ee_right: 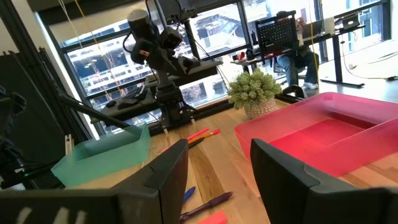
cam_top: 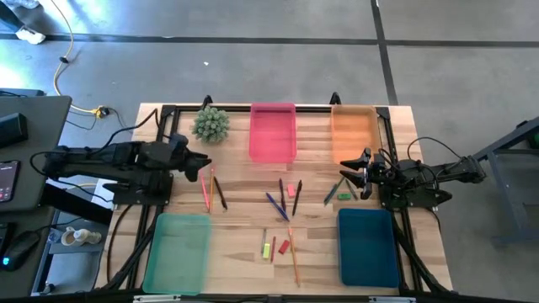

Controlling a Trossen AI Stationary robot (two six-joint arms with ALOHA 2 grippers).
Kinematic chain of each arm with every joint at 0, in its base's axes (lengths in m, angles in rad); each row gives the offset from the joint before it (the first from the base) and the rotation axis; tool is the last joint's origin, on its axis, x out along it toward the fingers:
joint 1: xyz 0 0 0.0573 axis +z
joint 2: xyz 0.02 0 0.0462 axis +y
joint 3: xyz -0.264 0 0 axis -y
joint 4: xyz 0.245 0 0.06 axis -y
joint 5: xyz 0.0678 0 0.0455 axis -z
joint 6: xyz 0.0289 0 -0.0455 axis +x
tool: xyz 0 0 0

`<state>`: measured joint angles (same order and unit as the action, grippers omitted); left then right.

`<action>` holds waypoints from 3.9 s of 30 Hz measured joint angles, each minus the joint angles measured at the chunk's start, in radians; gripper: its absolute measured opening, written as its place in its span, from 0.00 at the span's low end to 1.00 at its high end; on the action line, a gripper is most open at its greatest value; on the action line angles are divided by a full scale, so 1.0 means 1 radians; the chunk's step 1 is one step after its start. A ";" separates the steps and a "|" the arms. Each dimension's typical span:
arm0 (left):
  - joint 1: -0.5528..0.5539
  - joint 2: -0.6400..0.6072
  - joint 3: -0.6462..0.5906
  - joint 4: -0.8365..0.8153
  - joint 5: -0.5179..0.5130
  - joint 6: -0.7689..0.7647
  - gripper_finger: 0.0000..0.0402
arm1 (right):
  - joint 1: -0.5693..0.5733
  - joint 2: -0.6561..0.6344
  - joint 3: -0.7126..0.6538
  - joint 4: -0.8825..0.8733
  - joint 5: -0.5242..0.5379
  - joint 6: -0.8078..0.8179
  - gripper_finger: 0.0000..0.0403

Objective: Sort crayons/erasers/pens/pencils in bins
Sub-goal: Put the top orange pencil into the green bin

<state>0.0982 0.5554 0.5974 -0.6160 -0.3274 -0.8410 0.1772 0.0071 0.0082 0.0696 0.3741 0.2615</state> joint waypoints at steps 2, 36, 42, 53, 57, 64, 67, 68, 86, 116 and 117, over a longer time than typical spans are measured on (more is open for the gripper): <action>0.000 0.046 0.018 -0.002 -0.013 -0.031 0.34 | 0.000 0.000 0.000 0.000 0.000 0.000 0.42; 0.296 0.621 0.101 -0.196 0.145 -0.222 0.34 | 0.000 0.000 0.000 0.000 0.000 0.000 0.42; 0.316 0.694 0.101 -0.196 0.182 -0.222 0.34 | 0.000 0.000 0.000 0.000 0.000 0.000 0.42; 0.328 0.814 0.100 -0.171 0.180 -0.232 0.34 | 0.000 0.000 0.000 0.000 0.000 0.000 0.42; 0.328 0.857 0.100 -0.140 0.177 -0.244 0.34 | 0.000 0.000 0.000 0.000 0.000 0.000 0.42; 0.330 0.914 0.100 -0.108 0.157 -0.230 0.34 | 0.000 0.000 0.000 0.000 0.000 0.000 0.42; 0.340 0.936 0.100 -0.107 0.157 -0.230 0.34 | 0.000 0.000 0.000 0.000 0.000 0.000 0.42; 0.345 0.943 0.100 -0.105 0.158 -0.230 0.34 | 0.000 0.000 0.000 0.000 0.000 0.000 0.42; 0.372 0.983 0.102 -0.065 0.170 -0.214 0.23 | 0.000 0.000 0.000 0.000 0.000 0.000 0.42; 0.377 0.939 0.097 -0.008 0.092 -0.180 0.10 | 0.000 0.000 0.000 0.000 0.000 0.000 0.42; 0.376 0.934 0.097 -0.009 0.093 -0.177 0.10 | 0.000 0.000 0.000 0.000 0.000 0.000 0.42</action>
<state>0.4744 1.4897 0.6941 -0.6249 -0.2347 -1.0180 0.1768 0.0071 0.0078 0.0696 0.3740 0.2615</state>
